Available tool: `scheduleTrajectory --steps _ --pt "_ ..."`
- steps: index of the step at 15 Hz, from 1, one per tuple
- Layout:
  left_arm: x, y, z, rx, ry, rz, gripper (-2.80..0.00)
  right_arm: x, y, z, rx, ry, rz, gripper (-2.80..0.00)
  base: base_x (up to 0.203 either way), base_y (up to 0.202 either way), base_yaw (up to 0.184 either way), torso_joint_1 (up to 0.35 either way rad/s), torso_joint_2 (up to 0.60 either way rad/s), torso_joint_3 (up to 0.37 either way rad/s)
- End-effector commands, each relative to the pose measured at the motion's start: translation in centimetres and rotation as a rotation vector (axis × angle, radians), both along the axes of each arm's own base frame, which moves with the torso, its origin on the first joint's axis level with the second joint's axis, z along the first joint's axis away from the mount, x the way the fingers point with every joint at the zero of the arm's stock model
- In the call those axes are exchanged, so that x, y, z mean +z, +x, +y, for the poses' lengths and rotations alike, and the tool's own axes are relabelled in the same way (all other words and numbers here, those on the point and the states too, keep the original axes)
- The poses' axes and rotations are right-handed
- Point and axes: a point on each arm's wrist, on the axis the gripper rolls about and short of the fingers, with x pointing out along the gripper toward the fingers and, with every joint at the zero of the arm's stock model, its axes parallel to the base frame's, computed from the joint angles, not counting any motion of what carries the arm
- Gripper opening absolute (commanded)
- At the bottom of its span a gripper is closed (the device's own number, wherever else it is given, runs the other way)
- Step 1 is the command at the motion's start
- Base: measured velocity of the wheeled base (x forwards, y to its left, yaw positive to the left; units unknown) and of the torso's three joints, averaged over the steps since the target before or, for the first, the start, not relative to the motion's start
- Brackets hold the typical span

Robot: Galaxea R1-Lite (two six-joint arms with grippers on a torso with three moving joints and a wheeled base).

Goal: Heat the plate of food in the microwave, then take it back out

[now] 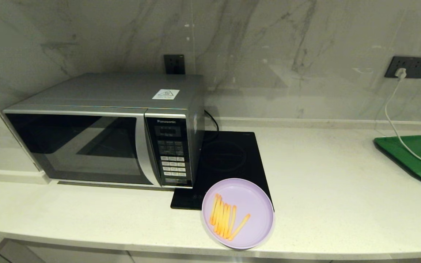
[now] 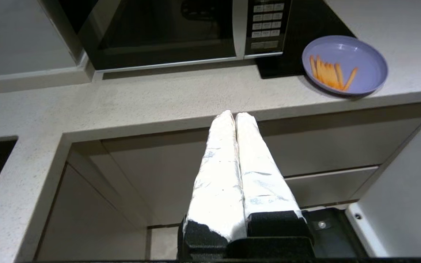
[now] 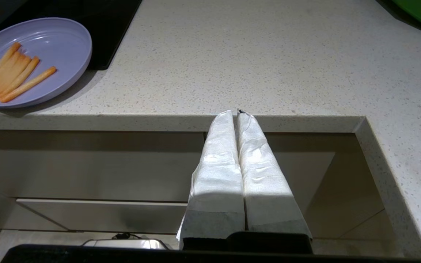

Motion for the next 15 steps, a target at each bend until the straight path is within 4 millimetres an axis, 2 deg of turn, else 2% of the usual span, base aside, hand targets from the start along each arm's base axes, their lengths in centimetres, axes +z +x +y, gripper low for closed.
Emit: scheduleTrajectory --steps 1,3,5,7,8,9,13,15 --pt "-3.1 1.4 -0.1 0.004 0.019 -0.018 -2.8 0.0 0.0 0.0 0.001 0.0 0.002 -2.8 0.0 0.0 0.0 0.0 0.0 0.0" --pt "-5.5 5.3 -0.1 0.025 0.034 -0.044 -2.8 0.0 0.0 0.0 -0.001 0.0 0.001 -2.8 0.0 0.0 0.0 0.0 0.0 0.0" --pt "-8.6 9.6 0.0 0.069 0.048 -0.109 -2.8 0.0 0.0 0.0 0.0 0.0 0.002 -2.8 0.0 0.0 0.0 0.0 0.0 0.0" --pt "-12.3 12.3 0.1 0.099 0.067 -0.127 -2.8 0.0 0.0 0.0 -0.001 0.0 0.001 -2.8 0.0 0.0 0.0 0.0 0.0 0.0" --pt "-13.5 12.9 0.1 0.11 0.074 -0.141 -2.8 0.0 0.0 0.0 0.0 0.0 0.001 -2.8 0.0 0.0 0.0 0.0 0.0 0.0" --pt "-13.8 13.2 0.1 0.115 0.086 -0.177 -2.8 0.0 0.0 0.0 -0.001 0.0 0.001 -2.8 0.0 0.0 0.0 0.0 0.0 0.0" --pt "-13.8 13.1 0.1 0.092 0.085 -0.174 -2.8 0.0 0.0 0.0 0.0 0.0 0.001 -2.8 0.0 0.0 0.0 0.0 0.0 0.0" --pt "-14.3 13.1 0.0 0.065 0.079 -0.115 -2.8 0.0 0.0 0.0 -0.001 0.0 0.001 -2.8 0.0 0.0 0.0 0.0 0.0 0.0"
